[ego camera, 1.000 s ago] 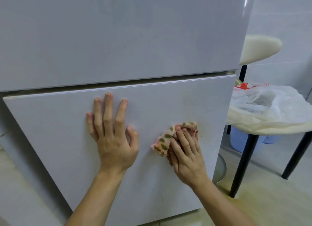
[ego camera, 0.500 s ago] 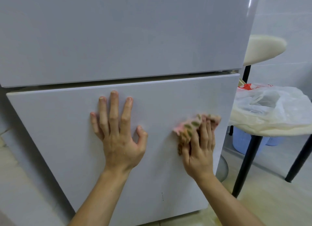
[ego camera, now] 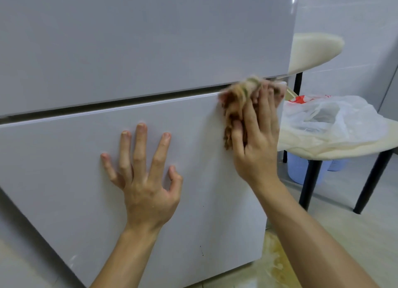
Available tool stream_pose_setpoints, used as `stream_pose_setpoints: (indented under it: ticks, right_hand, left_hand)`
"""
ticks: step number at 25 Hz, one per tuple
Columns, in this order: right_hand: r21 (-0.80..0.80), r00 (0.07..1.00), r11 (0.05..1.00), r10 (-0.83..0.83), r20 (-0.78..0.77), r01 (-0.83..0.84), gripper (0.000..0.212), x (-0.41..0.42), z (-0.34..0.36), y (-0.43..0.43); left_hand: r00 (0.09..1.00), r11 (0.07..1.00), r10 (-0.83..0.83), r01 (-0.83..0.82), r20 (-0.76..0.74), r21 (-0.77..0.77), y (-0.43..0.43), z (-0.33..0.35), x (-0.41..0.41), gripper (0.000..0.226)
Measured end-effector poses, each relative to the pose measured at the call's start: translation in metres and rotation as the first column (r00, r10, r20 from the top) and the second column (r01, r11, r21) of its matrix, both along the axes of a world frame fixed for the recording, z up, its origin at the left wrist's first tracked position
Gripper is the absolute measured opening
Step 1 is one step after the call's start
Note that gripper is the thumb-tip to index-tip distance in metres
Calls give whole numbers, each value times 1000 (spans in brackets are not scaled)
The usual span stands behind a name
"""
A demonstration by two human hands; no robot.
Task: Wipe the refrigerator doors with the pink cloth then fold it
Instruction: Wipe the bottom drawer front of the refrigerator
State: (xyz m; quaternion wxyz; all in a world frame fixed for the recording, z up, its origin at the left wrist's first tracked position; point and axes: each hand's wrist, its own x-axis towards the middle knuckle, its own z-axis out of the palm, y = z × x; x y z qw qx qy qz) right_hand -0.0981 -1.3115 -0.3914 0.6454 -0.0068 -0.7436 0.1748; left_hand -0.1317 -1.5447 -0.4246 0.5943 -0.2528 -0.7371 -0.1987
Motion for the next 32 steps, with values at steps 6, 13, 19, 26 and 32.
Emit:
stream_pose_setpoints:
  ticks: [6, 13, 19, 26, 32]
  right_hand:
    - [-5, 986, 998, -56, 157, 58, 65, 12, -134, 11]
    - [20, 999, 1000, 0, -51, 1, 57, -3, 2, 26]
    - [-91, 999, 995, 43, 7, -42, 57, 2, -86, 30]
    - [65, 979, 998, -19, 202, 6, 69, 25, -152, 26]
    - [116, 999, 993, -9, -49, 14, 57, -11, -8, 18]
  left_hand:
    - [1000, 1000, -9, 9, 25, -10, 2, -11, 1, 64]
    - [1000, 1000, 7, -7, 7, 6, 7, -17, -4, 64]
    - [1000, 1000, 17, -17, 9, 23, 9, -19, -2, 65]
    - [999, 1000, -6, 6, 53, 9, 8, -15, 3, 65]
    - [994, 999, 4, 2, 108, -54, 1, -11, 7, 69]
